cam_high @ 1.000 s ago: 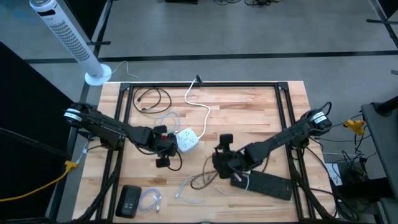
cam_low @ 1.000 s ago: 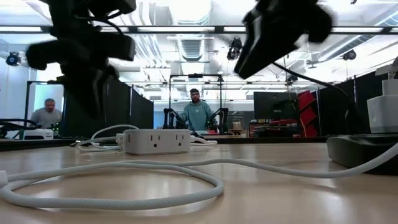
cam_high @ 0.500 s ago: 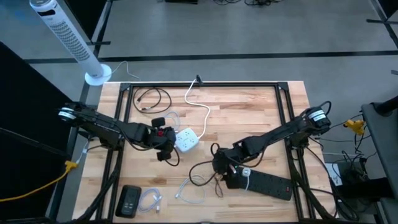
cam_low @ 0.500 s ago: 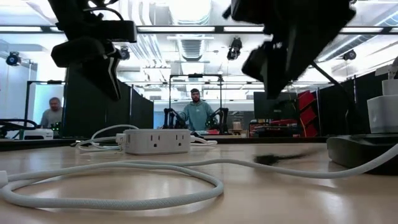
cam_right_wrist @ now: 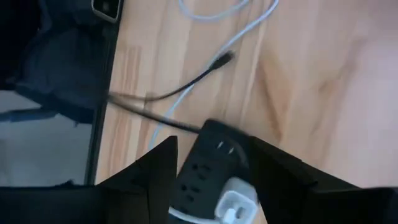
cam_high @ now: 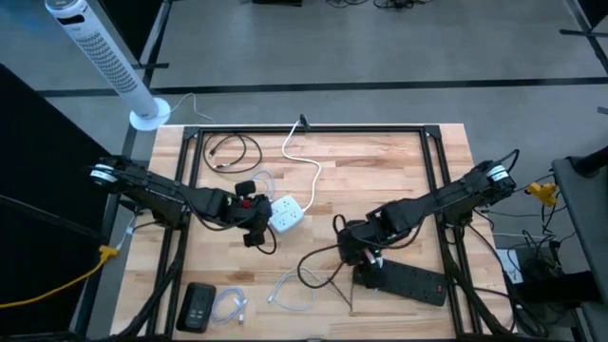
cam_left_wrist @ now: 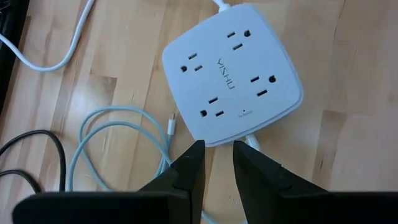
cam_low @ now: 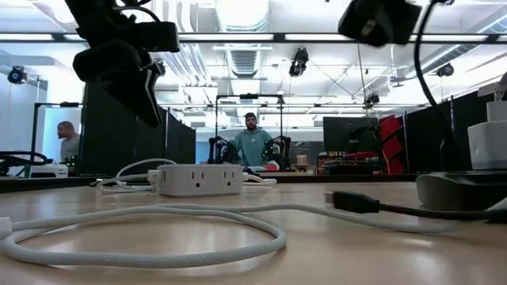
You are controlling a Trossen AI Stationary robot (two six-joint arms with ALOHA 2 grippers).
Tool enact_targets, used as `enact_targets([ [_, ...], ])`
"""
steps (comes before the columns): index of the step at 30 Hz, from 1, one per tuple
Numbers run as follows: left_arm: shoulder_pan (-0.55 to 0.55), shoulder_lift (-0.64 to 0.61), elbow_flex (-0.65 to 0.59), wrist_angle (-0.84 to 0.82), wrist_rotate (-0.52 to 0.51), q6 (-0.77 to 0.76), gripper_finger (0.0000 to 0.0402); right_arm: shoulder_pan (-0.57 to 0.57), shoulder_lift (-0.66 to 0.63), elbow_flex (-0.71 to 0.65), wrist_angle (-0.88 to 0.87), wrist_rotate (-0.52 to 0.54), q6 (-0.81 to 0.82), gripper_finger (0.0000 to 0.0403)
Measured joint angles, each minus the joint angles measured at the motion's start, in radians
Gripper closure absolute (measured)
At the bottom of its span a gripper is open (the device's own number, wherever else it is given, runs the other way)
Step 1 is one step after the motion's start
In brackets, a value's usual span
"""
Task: Plug in charger cables
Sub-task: Insert the black charger cable into the white outlet
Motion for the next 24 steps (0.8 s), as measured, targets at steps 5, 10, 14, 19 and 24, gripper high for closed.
enact_targets([
  [5, 0.028, -0.003, 0.000, -0.007, -0.029, -0.028, 0.0331, -0.001, -0.046, -0.005, 0.115, 0.294, -0.118, 0.0230],
  [10, 0.178, -0.003, 0.000, -0.096, -0.032, -0.072, 0.0324, -0.009, -0.020, -0.087, 0.450, 0.662, -0.253, 0.0240],
  [14, 0.365, -0.003, 0.003, -0.157, 0.034, -0.059, 0.0303, -0.026, 0.049, -0.168, 0.664, 0.590, -0.345, 0.0245],
  [19, 0.603, -0.003, 0.005, -0.145, 0.201, -0.034, 0.0262, -0.030, 0.165, -0.231, 0.813, 0.526, -0.289, 0.0251],
  [24, 0.801, 0.009, 0.032, -0.139, 0.235, 0.036, 0.0217, -0.028, 0.280, -0.238, 0.819, 0.493, -0.269, 0.0259],
])
